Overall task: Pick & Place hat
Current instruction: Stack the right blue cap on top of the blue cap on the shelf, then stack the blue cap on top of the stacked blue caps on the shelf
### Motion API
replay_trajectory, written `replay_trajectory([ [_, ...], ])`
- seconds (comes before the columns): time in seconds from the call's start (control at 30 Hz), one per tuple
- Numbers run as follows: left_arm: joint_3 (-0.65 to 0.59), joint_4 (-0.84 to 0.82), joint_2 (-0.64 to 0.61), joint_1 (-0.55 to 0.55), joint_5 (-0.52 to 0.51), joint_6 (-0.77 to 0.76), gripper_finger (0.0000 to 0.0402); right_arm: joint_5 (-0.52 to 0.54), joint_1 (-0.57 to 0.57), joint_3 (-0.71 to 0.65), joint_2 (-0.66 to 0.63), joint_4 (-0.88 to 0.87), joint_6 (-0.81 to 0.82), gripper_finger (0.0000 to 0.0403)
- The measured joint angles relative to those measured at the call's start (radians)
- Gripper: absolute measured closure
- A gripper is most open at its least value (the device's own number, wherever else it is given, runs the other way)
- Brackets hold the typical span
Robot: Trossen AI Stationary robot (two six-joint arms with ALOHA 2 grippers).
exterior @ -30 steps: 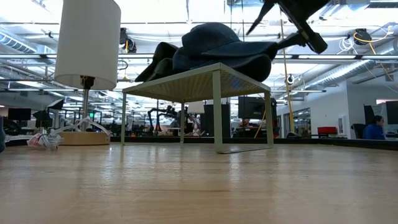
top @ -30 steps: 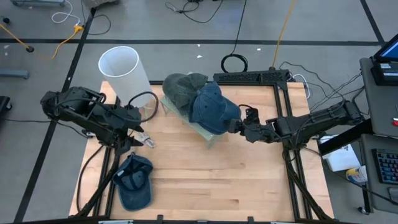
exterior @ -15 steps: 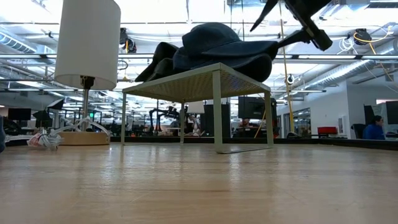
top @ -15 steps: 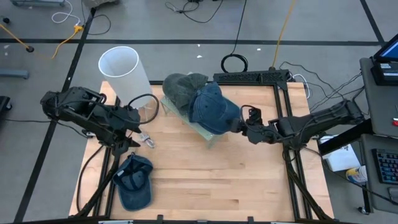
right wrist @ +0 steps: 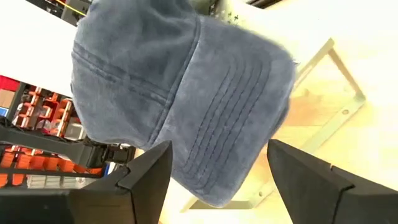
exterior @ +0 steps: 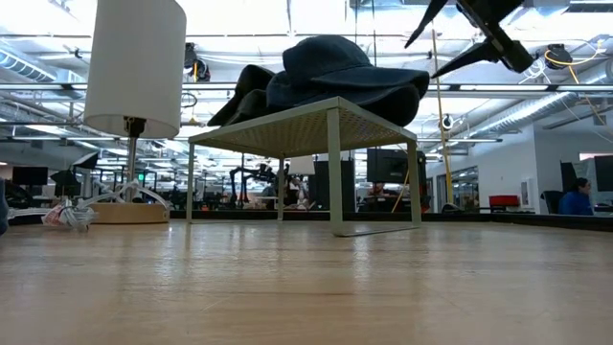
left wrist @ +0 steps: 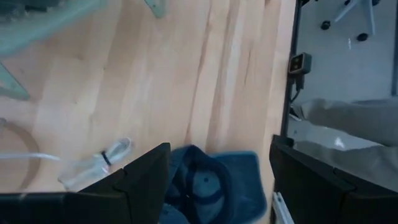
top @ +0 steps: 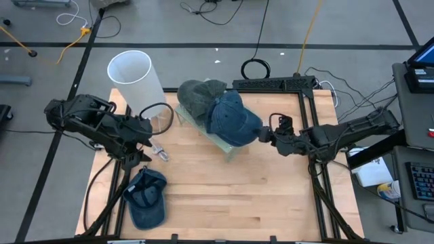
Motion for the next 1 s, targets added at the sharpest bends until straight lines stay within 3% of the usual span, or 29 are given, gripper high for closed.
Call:
replay_trajectory([
  [0.2, 0.000, -0.007, 0.000, -0.004, 0.077, -0.094, 0.0128, -0.065, 0.000, 0.000, -0.078, -0.080, -0.005, 0.0145],
  [0.47, 0.000, -0.007, 0.002, -0.075, 0.157, -0.382, 0.0128, -0.231, 0.000, 0.000, -0.142, -0.085, -0.168, 0.0145],
  [0.63, 0.000, -0.008, 0.013, -0.133, 0.158, -0.635, 0.0128, -0.292, 0.000, 0.000, -0.163, 0.005, -0.311, 0.0145],
  [0.87, 0.000, -0.008, 0.055, -0.194, 0.059, -1.057, 0.0128, -0.295, 0.000, -0.002, -0.169, 0.138, -0.341, 0.0145],
  [1.0, 0.000, -0.008, 0.104, -0.221, 0.031, -1.299, 0.0128, -0.394, 0.000, -0.054, -0.168, 0.310, -0.381, 0.0145],
])
